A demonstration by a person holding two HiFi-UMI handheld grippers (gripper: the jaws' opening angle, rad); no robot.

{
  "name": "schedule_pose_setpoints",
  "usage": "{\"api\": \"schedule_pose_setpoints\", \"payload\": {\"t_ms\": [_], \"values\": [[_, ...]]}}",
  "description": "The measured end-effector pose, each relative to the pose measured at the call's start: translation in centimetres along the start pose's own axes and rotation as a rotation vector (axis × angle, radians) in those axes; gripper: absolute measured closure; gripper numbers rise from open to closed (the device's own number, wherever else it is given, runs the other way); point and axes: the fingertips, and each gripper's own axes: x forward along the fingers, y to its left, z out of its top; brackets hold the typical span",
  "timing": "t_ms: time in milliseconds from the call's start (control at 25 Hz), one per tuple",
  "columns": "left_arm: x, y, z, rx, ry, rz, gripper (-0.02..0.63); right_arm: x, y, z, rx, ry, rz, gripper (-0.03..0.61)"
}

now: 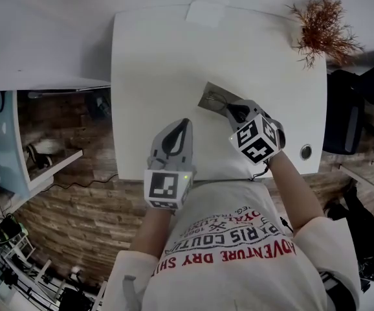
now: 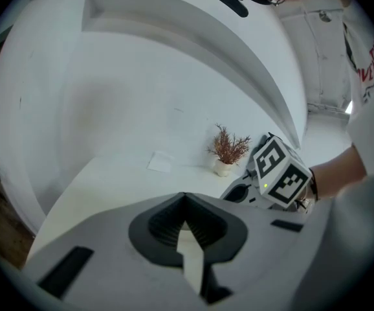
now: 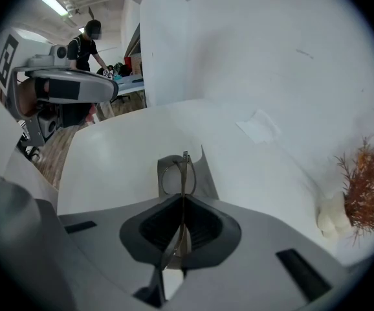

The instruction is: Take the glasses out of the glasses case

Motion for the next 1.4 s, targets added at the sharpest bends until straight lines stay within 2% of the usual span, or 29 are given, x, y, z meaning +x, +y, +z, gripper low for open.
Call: {"api": "schedule_pose_setpoints", "payload": {"t_ms": [440, 640, 920, 1240, 1400], "values": [[-1.4, -0.7, 3.6, 0.062, -0.073, -0.005, 0.617, -5.9, 0.1, 3.7, 0.091, -0.19, -0.074, 0.555], [-3.0, -1.8, 6.0, 0.104, -0.126, -0.03, 0.617, -10.4, 0.3, 5.8, 0.225, -0.334, -0.117, 0.555], [-5.5, -3.6, 10.8, 0.169, -0.235, -0.066, 0.617, -17.8, 0.3, 8.0, 0.363, -0.571, -0.272, 0.555], [-9.4, -6.6, 15.1, 0.241, -0.358, -0.111, 0.617, -24.4, 1.0, 8.3, 0.383, -0.738, -0.462, 0.555], [-11.5, -7.8, 15.9, 0.261, -0.399, -0.123, 0.617, -26.4, 2.3, 8.2, 0.408, -0.797, -0.496, 0.555]]}}
